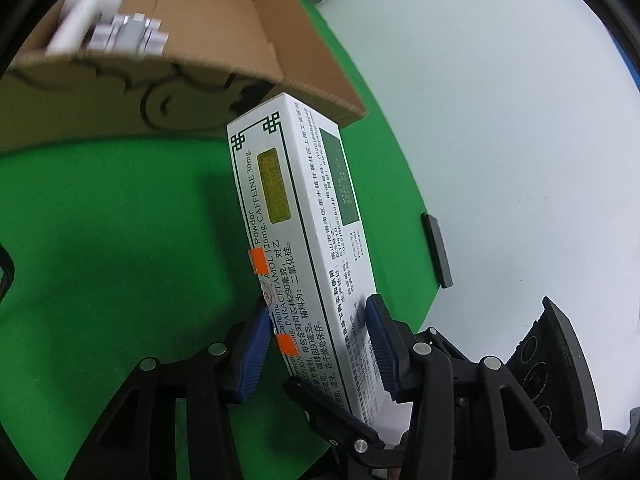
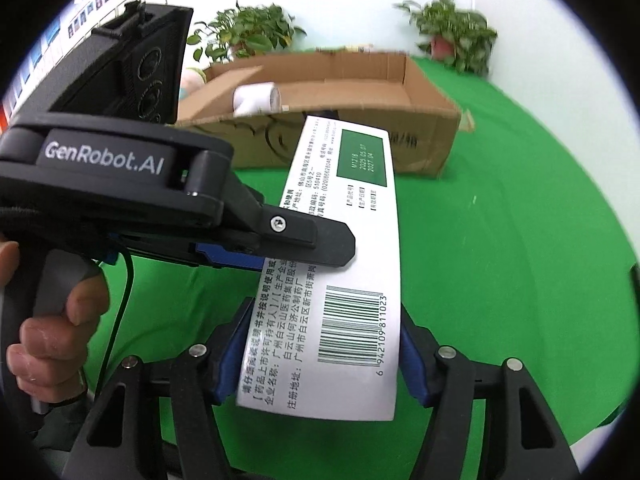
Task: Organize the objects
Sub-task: 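Close both grippers on the medicine box and lift it upright, then carry the medicine box over the tray beside the phone stand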
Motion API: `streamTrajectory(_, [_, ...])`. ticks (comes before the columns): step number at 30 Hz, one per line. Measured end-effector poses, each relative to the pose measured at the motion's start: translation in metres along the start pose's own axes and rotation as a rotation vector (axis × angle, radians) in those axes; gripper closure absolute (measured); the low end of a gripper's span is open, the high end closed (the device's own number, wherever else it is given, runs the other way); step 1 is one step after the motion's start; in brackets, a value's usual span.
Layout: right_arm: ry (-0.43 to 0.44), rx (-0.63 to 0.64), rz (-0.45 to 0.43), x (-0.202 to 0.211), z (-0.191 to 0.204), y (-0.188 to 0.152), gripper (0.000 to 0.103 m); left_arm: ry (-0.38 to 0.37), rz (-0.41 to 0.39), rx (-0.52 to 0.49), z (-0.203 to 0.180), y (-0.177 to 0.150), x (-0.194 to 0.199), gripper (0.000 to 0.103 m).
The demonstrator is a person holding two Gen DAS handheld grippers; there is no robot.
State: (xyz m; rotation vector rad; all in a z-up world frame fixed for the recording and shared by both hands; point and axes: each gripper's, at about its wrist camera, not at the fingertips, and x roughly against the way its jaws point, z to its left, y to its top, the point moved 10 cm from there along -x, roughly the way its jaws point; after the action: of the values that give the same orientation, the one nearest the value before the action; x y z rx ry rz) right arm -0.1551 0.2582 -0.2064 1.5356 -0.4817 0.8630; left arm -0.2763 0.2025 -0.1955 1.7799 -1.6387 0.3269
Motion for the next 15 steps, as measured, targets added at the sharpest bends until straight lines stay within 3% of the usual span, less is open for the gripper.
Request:
streamTrajectory(5, [-0.016, 0.026, -0.120, 0.018, 0.002, 0.036, 0.041, -0.004, -0.058, -0.058, -0.020, 0.024, 0.028, 0.061])
streamTrajectory(15, [-0.036, 0.074, -0.273, 0.042, 0.007, 0.100, 0.041, 0.028, -0.151, -0.150, -0.044, 0.066, 0.073, 0.061])
